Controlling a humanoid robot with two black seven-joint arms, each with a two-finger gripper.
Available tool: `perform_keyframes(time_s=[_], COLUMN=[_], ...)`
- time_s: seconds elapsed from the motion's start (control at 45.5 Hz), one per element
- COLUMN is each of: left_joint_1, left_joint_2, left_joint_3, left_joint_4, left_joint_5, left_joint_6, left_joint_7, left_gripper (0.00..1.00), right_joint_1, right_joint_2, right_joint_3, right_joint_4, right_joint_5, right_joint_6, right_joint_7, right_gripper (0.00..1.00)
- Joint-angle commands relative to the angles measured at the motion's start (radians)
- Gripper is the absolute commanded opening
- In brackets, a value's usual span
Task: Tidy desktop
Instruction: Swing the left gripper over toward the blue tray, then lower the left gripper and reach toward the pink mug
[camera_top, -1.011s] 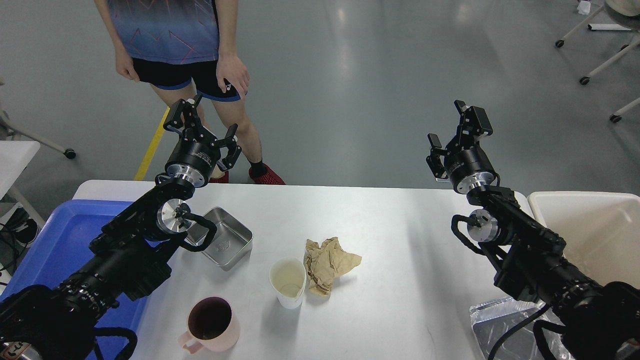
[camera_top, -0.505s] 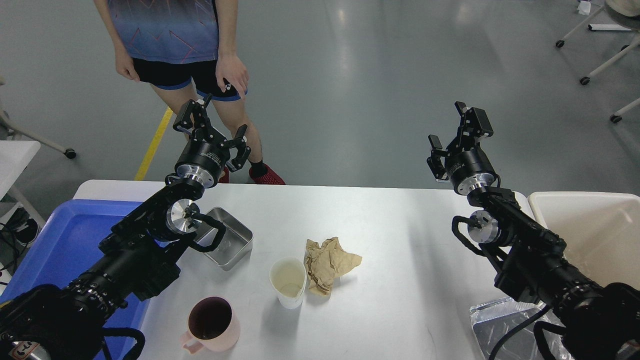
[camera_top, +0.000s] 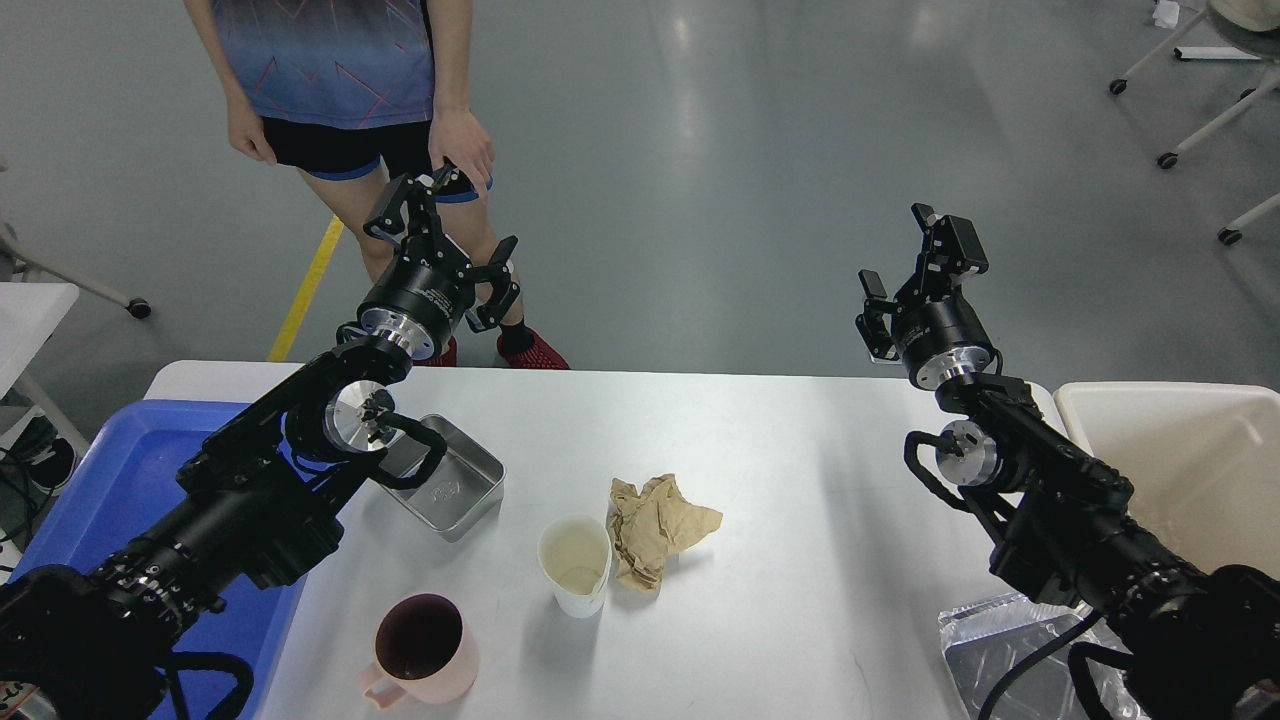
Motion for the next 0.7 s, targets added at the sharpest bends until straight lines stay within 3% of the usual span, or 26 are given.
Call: perform_keyframes(time_s=[0.0, 0.308, 0.505, 0.637, 0.681], left_joint_1=[-0.003, 0.012, 0.008, -0.055, -0.082], left_joint_2=[0.111, 0.51, 0.754, 0.912, 0.942], left_joint_3=[0.11, 0.315, 0.41, 0.55, 0.588], left_joint_4=[-0.11, -0.472, -0.703, -0.857, -0.878], left_joint_5=[-0.001, 0.011, 0.016, 0.019, 0.019], left_joint_6=[0.044, 0.087, 0.079, 0.048, 0.03], left_joint_7=[0.058, 0.037, 0.063, 0.257, 0.297], left_gripper=[0.97, 0.97, 0.97, 0.96, 0.96], right_joint_1=[0.0, -0.005, -0.007, -0.008, -0.01], right_joint_2=[-0.004, -0.006, -0.007, -0.007, -0.007], right_joint_3=[0.0, 0.0, 0.0, -0.002, -0.002], right_joint_4=[0.0, -0.002, -0.002, -0.002, -0.002], right_joint_5=[0.0, 0.0, 0.0, 0.0, -0.002], right_joint_6=[-0.001, 0.001, 0.001, 0.001, 0.001], right_joint_7=[-0.001, -0.001, -0.001, -0.001, -0.001], right_gripper=[1.0, 1.0, 1.0, 1.0, 1.0])
